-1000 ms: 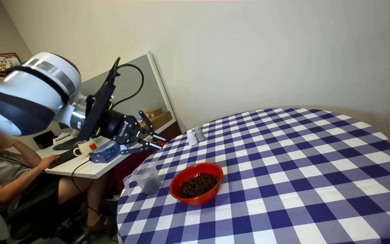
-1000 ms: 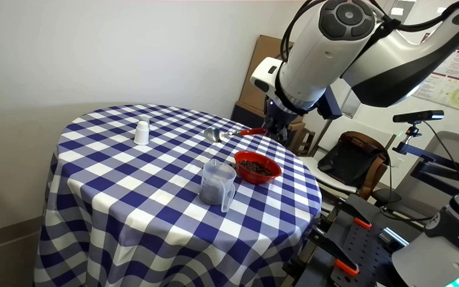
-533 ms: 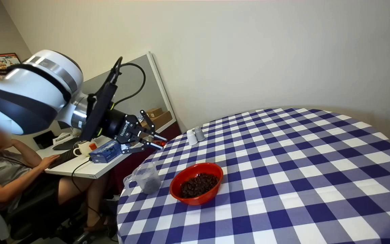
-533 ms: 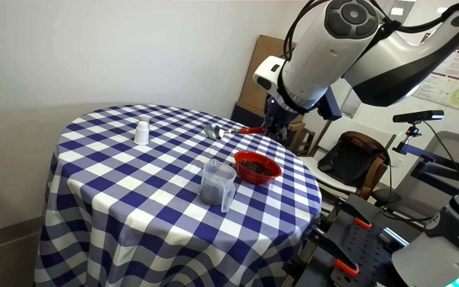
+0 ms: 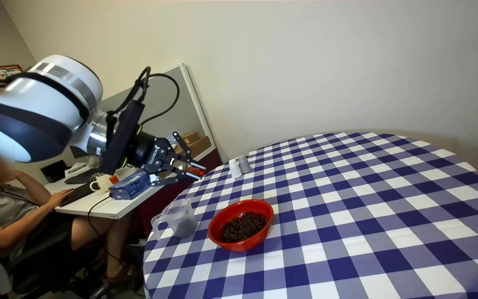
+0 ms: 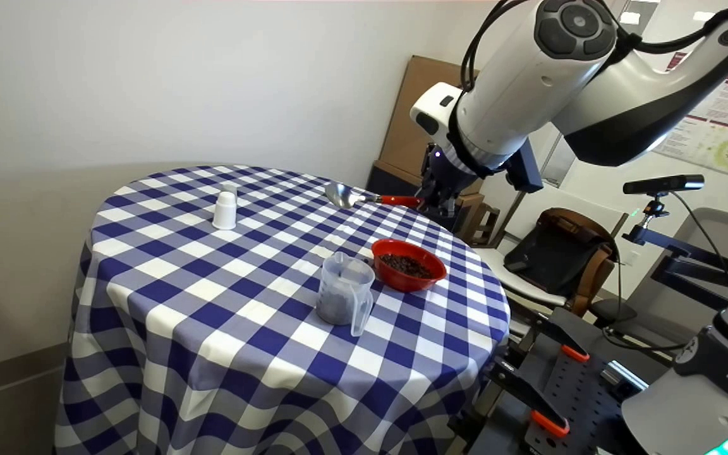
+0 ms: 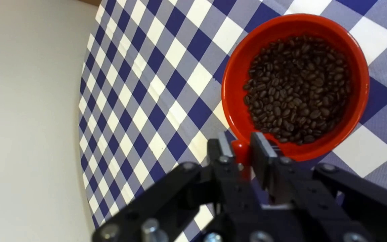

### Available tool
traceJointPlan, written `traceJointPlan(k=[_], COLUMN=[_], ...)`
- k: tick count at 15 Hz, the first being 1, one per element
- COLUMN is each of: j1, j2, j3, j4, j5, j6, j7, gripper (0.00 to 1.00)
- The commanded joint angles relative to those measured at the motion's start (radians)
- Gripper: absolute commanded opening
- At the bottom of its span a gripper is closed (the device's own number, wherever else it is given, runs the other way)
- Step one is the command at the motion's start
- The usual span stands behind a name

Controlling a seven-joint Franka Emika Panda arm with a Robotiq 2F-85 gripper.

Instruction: Pick up the spoon and scoop some of the contents in the bowl and put them in the jar

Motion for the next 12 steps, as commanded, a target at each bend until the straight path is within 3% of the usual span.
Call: traceJointPlan(k=[1,7,12], j1=[-0.027,-0.101,-0.190], j2=[0.022,0.149,0.336], j3=[-0.031,-0.094,-0.169], j4=[0.025,0.176,0.439], j5=[0.087,0.364,0.530], j6=[0.010,-0.053,-0.157], j7=[-0.082,-0.282,-0.351], gripper=[0.05,0.05,0.05])
